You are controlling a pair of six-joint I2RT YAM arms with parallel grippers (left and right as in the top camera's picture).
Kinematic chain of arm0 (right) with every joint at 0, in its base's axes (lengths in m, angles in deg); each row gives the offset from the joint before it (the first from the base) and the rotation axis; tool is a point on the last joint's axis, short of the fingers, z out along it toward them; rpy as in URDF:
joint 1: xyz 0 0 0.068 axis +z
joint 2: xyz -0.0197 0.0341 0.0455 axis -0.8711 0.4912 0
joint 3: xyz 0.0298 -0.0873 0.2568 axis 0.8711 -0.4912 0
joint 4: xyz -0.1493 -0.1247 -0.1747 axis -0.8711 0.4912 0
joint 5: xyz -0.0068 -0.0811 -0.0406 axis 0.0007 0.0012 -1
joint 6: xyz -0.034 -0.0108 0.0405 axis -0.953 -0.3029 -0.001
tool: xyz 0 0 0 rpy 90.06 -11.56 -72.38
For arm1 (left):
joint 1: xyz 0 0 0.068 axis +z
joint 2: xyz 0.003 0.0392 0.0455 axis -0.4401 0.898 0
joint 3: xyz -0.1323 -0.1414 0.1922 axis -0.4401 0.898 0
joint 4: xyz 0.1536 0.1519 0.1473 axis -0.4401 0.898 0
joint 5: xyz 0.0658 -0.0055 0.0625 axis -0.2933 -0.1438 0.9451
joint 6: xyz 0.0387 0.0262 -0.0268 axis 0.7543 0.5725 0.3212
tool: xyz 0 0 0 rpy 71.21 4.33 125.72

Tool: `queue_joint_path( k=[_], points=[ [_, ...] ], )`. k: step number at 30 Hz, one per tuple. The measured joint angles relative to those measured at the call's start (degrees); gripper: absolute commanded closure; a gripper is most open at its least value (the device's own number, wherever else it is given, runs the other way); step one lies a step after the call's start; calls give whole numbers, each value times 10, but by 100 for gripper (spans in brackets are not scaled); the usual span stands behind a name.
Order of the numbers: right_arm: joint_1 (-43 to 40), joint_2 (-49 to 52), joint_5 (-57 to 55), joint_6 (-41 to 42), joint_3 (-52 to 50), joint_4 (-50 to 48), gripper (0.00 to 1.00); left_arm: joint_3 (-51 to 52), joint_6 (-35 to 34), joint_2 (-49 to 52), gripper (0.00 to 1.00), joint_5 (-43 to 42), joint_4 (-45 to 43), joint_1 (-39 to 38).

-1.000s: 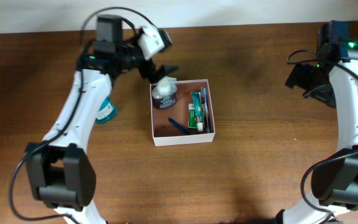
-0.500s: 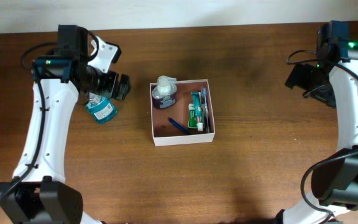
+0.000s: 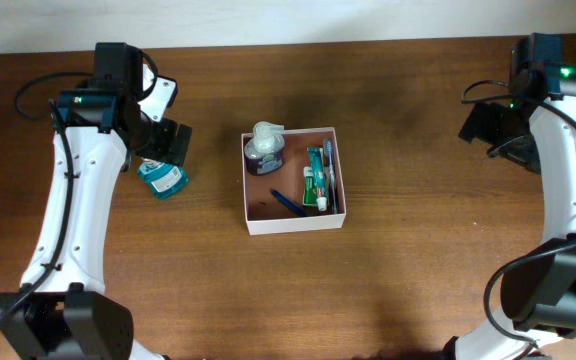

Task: Pack container
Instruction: 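Move the left gripper back over the teal Listerine bottle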

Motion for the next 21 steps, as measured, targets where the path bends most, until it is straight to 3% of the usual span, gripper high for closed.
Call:
queue_joint_path(
  k=[21],
  points=[
    [0,0,0,0,0,0,2,11,116,71,3,10,9,12]
  ],
)
